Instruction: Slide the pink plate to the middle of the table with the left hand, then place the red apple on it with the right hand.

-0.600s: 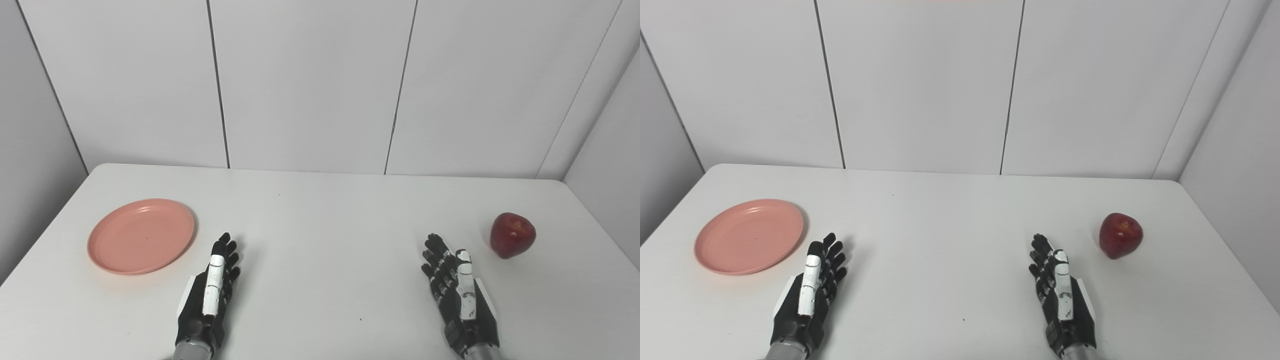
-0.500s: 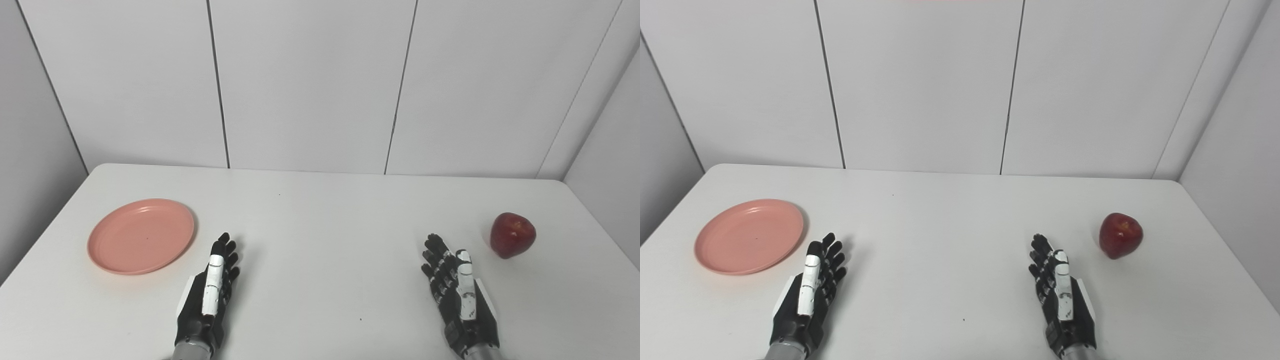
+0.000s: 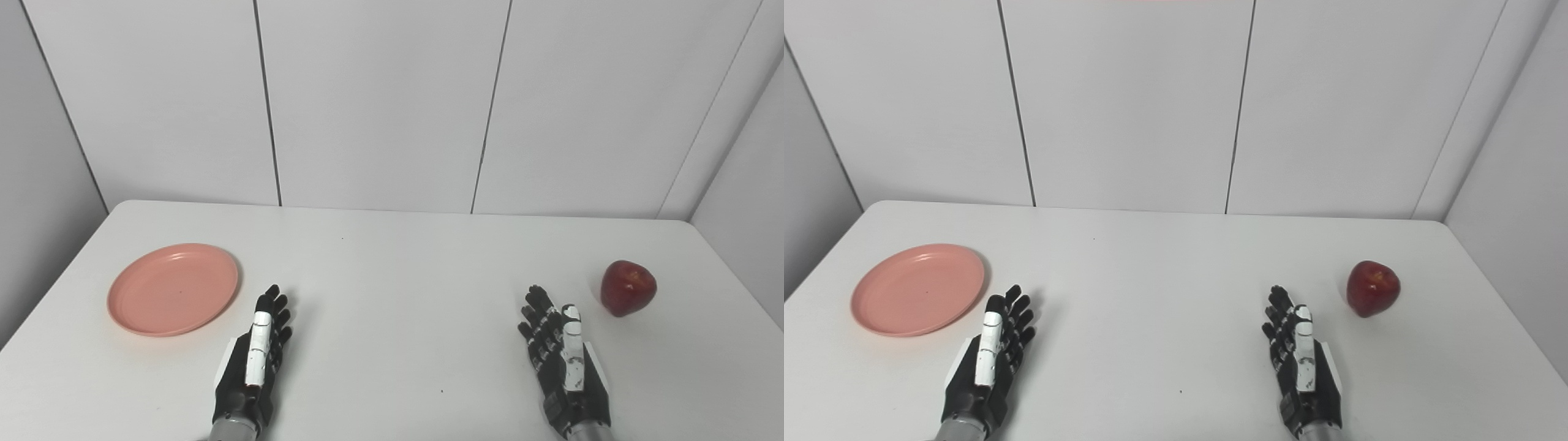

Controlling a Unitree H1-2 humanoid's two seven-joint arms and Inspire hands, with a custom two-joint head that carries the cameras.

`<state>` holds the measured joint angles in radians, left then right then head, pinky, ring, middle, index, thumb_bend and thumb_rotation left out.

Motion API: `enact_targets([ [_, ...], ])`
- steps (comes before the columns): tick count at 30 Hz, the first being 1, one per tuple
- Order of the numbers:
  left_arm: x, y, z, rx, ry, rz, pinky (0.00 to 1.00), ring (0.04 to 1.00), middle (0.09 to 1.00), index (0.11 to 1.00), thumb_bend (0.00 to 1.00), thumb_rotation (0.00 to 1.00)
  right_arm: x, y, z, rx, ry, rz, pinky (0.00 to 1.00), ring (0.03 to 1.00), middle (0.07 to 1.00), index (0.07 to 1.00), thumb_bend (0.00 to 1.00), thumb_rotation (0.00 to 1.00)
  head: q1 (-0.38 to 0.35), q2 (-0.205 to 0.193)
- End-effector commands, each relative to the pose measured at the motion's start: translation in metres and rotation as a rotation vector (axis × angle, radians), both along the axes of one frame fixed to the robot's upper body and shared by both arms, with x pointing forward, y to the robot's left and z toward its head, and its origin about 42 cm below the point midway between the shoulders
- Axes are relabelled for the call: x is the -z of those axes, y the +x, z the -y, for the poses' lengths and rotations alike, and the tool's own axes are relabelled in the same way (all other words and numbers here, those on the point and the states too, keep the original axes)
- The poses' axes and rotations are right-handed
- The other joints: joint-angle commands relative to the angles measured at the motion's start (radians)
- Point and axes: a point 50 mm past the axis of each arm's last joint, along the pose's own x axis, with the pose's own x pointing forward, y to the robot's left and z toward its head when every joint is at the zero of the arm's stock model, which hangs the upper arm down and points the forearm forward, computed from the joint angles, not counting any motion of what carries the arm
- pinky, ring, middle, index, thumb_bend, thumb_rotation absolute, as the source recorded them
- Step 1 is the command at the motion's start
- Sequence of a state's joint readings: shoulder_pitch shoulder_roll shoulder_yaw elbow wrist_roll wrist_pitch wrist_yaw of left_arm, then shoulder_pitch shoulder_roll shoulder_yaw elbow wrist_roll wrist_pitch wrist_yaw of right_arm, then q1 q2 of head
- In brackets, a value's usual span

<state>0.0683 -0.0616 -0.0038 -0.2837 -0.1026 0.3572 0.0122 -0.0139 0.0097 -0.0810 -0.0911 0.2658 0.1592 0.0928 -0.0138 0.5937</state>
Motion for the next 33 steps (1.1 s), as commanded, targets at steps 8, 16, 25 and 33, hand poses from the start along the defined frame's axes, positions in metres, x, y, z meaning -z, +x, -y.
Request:
enact_targets([
  [8,0.006,-0.015,-0.005,-0.013,-0.003,-0.024,1.0,1.0,1.0,1.0,0.71,1.0,0.003,-0.002,0.0,0.012,0.001,-0.012,1.0,0.989,0.964,0.926,0.84,0.99,0.0,-0.001],
  [16,0.006,-0.015,-0.005,-0.016,-0.001,-0.026,1.0,1.0,1.0,1.0,0.71,1.0,0.003,-0.002,0.0,0.003,-0.003,-0.011,1.0,0.984,0.962,0.926,0.84,0.98,0.0,-0.001],
  [25,0.009,-0.014,-0.001,-0.011,0.003,-0.016,1.0,1.0,1.0,1.0,0.69,1.0,0.005,-0.002,0.004,-0.002,-0.012,-0.01,1.0,0.984,0.962,0.93,0.85,0.98,0.059,-0.016],
  [33,0.014,-0.012,0.017,-0.014,0.009,-0.006,1.0,1.0,1.0,1.0,0.68,1.0,0.009,-0.001,0.023,-0.014,-0.018,-0.005,1.0,0.996,0.972,0.939,0.84,0.99,0.147,-0.038],
])
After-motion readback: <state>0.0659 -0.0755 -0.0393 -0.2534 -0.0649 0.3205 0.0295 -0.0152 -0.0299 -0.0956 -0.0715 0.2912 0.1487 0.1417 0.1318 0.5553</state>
